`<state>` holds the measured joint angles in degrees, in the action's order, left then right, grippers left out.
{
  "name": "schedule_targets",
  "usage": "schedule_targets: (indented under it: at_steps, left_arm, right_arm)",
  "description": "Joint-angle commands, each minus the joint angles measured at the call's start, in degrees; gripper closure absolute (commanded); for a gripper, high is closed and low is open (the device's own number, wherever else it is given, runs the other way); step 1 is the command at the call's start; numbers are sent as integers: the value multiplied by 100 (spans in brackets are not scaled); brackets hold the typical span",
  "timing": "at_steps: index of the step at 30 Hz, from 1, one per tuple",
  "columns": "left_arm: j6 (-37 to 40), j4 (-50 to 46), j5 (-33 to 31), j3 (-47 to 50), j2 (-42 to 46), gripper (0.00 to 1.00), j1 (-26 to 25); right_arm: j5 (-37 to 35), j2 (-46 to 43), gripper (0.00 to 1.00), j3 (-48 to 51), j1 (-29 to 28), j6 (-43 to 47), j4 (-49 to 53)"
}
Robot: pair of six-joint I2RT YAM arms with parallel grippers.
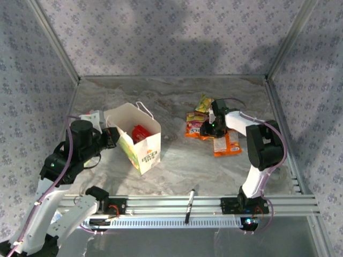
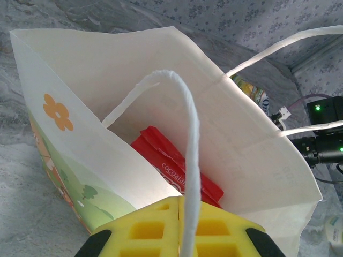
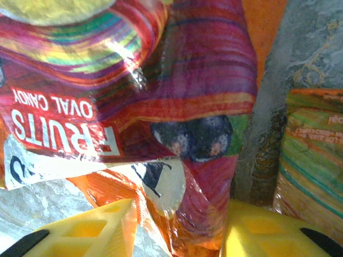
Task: Place the snacks into the paper bag
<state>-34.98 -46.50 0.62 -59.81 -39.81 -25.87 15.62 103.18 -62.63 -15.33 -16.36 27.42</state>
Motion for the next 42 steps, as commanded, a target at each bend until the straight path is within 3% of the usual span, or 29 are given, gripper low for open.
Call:
schedule_targets:
  at_steps: [1, 5, 11, 12, 29, 42]
  left_arm:
    - [35, 82, 96, -33, 17, 94, 10]
    - [6, 89, 125, -33, 22, 94, 12]
    - [-8, 44, 107, -29, 94, 94, 16]
    - [-1, 42, 111, -24, 96, 94, 12]
    - [-62, 37, 17, -15, 263, 94, 15]
    - [-330, 44, -212, 35, 561, 94, 17]
  right_arm:
    - [-147, 131, 61, -174, -27, -142, -62]
    - [-126, 202, 67, -258, -36, -107, -63]
    - [-108, 192, 99, -251, -53, -43, -23]
    - [-135, 164, 100, -250, -70, -30, -10]
    - [-629, -1149, 100, -522, -435, 247, 624]
    - [-1027, -2281, 100, -1568, -890, 353, 1306]
